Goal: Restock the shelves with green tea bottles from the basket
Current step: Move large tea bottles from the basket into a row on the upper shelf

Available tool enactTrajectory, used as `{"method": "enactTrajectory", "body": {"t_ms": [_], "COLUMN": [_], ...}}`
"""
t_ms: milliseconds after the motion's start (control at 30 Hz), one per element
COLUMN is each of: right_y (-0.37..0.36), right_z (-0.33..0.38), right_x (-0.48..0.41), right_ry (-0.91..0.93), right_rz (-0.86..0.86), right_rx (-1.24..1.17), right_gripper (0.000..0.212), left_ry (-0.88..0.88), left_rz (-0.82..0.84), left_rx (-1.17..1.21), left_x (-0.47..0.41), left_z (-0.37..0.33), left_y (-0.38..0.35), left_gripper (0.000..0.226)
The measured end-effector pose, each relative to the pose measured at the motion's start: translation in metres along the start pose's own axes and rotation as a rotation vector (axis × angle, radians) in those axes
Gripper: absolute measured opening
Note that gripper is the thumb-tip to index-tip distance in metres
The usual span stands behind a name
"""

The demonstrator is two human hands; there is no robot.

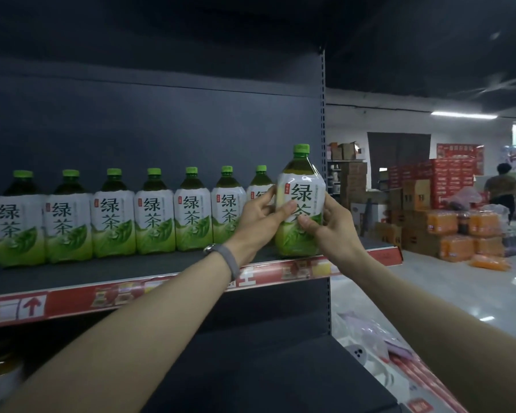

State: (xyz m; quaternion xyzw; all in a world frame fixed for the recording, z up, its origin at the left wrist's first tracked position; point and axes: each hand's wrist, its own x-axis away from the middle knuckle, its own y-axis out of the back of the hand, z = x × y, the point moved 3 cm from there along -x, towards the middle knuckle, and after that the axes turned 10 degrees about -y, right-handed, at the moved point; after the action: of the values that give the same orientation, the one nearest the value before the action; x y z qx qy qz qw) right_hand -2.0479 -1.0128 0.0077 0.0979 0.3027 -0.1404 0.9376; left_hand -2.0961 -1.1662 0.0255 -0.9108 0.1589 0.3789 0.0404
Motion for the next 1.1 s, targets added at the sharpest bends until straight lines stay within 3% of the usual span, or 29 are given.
{"method": "enactTrajectory", "body": {"t_ms": [433, 567, 767, 900, 1100], "right_y": [0.008, 0.005, -0.002, -0.008, -0.006], "right_z": [-0.034, -0.03, -0.021, -0.022, -0.025], "right_x": [-0.038, -0.037, -0.01, 0.005, -0.006], "right_ry": [-0.067, -0.144, -0.235, -0.269, -0.306], "right_rz": [-0.009, -0.01, -0.164, -0.146, -0.132], "right_rx": [0.173, 0.244, 0.301, 0.33, 0.367], "right_gripper": [0.039, 0.046, 0.06, 0.057, 0.053], "left_ry": [0.094, 0.159, 0.118, 0.138, 0.129], "left_rz": [0.039, 0.052, 0.092, 0.168, 0.158], "left_rx": [-0.136, -0.287, -0.242, -0.215, -0.211], "left_x": [-0.022, -0.013, 0.004, 0.006, -0.002], "left_z": [0.036, 0.04, 0.038, 0.046, 0.051], "left_y": [-0.016, -0.004, 0.002, -0.006, -0.008], "left_gripper": [0.034, 0.047, 0.062, 0.043, 0.051]}}
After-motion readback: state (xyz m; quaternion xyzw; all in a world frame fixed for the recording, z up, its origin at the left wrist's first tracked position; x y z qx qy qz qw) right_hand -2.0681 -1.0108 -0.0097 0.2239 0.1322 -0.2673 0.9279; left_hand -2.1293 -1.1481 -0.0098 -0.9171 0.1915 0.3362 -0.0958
